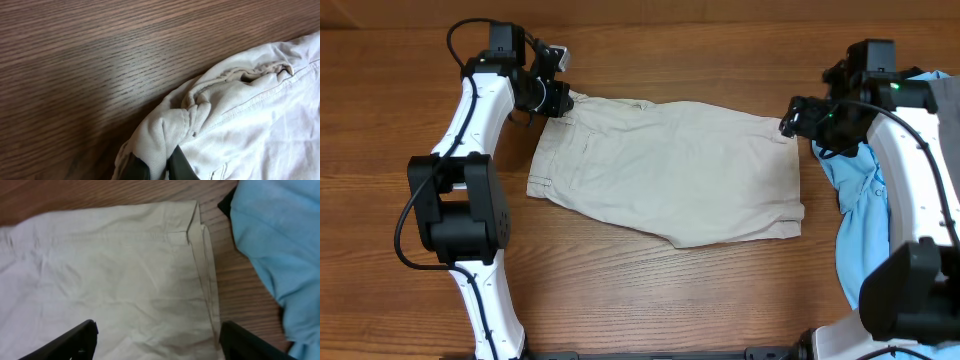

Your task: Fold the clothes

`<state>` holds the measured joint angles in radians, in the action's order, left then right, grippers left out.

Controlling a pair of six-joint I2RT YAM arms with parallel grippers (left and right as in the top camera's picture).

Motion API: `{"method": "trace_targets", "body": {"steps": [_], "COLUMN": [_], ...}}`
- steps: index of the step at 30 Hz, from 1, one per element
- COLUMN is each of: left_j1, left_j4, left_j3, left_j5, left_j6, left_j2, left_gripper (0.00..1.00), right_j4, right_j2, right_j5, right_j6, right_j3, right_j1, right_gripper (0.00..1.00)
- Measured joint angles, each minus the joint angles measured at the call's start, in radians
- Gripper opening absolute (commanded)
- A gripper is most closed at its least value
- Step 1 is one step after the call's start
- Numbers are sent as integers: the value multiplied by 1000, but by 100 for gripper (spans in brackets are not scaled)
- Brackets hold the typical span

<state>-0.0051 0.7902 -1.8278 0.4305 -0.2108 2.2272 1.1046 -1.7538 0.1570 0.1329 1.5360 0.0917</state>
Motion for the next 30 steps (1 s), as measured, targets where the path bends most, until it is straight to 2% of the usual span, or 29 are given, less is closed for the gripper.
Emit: {"method": "trace_targets", "body": {"steps": [3,5,15,17,23,30], "left_j1": [0,0,0,0,0,0], "left_j4": [0,0,4,4,6,8], "left_j3": [0,0,0,0,0,0], "left_j5": [0,0,0,0,0,0], "left_j6": [2,2,2,2,2,2], "left_j2": [0,0,0,0,0,0], "left_gripper": [4,4,4,4,5,5], "right_j4": [-58,-92,-246,-293,-351,-352], "right_j2": [-20,-34,-263,-295,-330,-333], "right_j5": [6,12,110,142,195,165], "right_j6": [-12,7,53,55,73,114], "right_j3": [-1,-1,-1,-1,-1,-1], "right_j1": [3,11,69,69,69,69], "right_gripper": [56,49,49,52,53,53]}}
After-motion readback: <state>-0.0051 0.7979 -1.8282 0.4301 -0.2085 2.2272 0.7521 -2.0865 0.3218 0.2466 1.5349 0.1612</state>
